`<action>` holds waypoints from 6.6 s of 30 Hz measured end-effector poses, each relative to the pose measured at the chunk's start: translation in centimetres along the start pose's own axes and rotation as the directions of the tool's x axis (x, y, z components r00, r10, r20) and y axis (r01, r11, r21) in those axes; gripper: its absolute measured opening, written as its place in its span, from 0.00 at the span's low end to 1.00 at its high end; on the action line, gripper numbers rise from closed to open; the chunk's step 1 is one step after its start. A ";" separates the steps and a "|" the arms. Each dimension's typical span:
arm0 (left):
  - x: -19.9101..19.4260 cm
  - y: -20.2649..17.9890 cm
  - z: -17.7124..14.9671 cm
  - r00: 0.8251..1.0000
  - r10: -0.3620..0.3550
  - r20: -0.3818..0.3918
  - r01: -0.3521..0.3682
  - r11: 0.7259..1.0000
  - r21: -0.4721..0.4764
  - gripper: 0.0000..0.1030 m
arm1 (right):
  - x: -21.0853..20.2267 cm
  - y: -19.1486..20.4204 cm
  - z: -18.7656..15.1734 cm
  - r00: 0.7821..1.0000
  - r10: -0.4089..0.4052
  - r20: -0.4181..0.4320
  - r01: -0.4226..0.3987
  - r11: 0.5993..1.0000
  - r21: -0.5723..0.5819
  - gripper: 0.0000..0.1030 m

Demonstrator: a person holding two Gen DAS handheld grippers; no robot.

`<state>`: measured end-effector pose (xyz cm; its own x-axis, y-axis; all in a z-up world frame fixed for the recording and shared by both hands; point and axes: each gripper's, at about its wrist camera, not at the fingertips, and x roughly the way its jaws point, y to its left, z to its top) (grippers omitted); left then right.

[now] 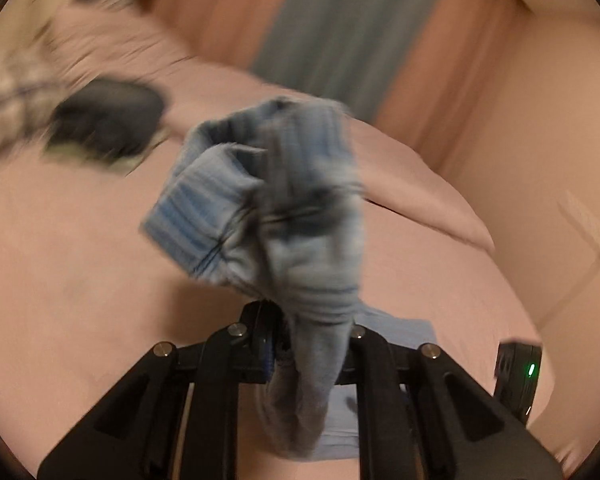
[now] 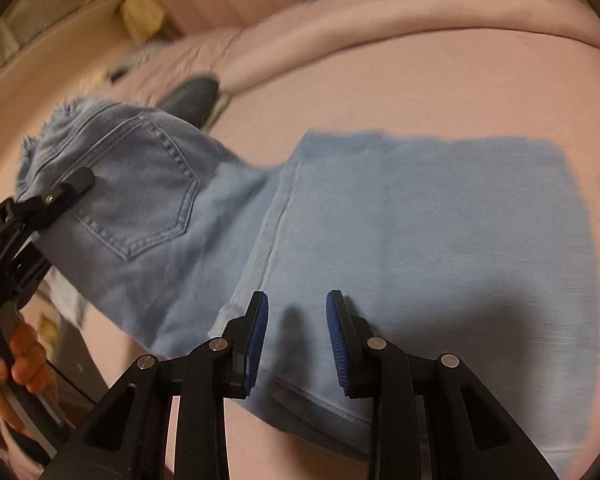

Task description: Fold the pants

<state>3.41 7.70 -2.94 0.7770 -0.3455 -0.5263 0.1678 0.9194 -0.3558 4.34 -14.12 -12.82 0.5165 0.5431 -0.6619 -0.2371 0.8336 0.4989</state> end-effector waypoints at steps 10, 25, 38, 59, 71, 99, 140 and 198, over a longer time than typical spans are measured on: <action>7.7 -13.7 -6.7 0.974 -0.021 -0.224 0.104 0.925 0.365 0.23 | -11.7 -12.8 -1.8 0.962 0.022 0.270 -0.137 0.899 0.416 0.49; 2.5 -13.4 -10.8 0.957 -0.062 -0.283 0.200 0.847 0.492 0.99 | -11.4 -8.8 3.2 0.966 0.044 0.257 -0.113 0.959 0.260 0.51; 5.5 -3.4 -9.9 0.934 0.026 -0.357 0.034 0.986 0.161 0.96 | -3.6 -5.9 2.1 0.973 -0.224 -0.057 0.221 0.974 -0.054 0.08; 4.4 -0.7 -10.5 0.913 -0.090 -0.399 0.085 0.996 -0.031 0.47 | 13.2 1.9 11.1 0.935 -0.170 -0.312 0.129 0.981 -0.148 0.34; 5.4 1.3 -7.8 0.906 -0.208 -0.370 0.148 0.972 -0.182 0.76 | -6.0 -6.4 7.0 0.999 -0.037 0.018 0.034 0.993 0.117 0.70; 11.7 -0.7 -6.4 0.860 -0.200 -0.470 0.133 0.976 -0.172 0.37 | -2.0 -10.8 2.5 0.995 -0.008 -0.099 0.033 0.967 0.252 0.63; 17.2 4.5 5.6 0.978 0.030 -0.209 -0.038 0.999 -0.034 0.20 | 2.5 -2.6 14.9 0.977 -0.146 0.153 0.162 0.982 -0.096 0.50; -0.2 -6.1 6.1 0.892 0.442 -0.095 -0.401 0.870 0.287 0.99 | -13.0 5.2 9.6 0.943 -0.250 0.219 0.287 0.945 -0.155 0.72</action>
<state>5.95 3.26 4.04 0.7096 0.0805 -0.7000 0.0090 0.9923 0.1232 4.29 -17.82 3.67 0.7266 0.2817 -0.6266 -0.2034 0.9594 0.1955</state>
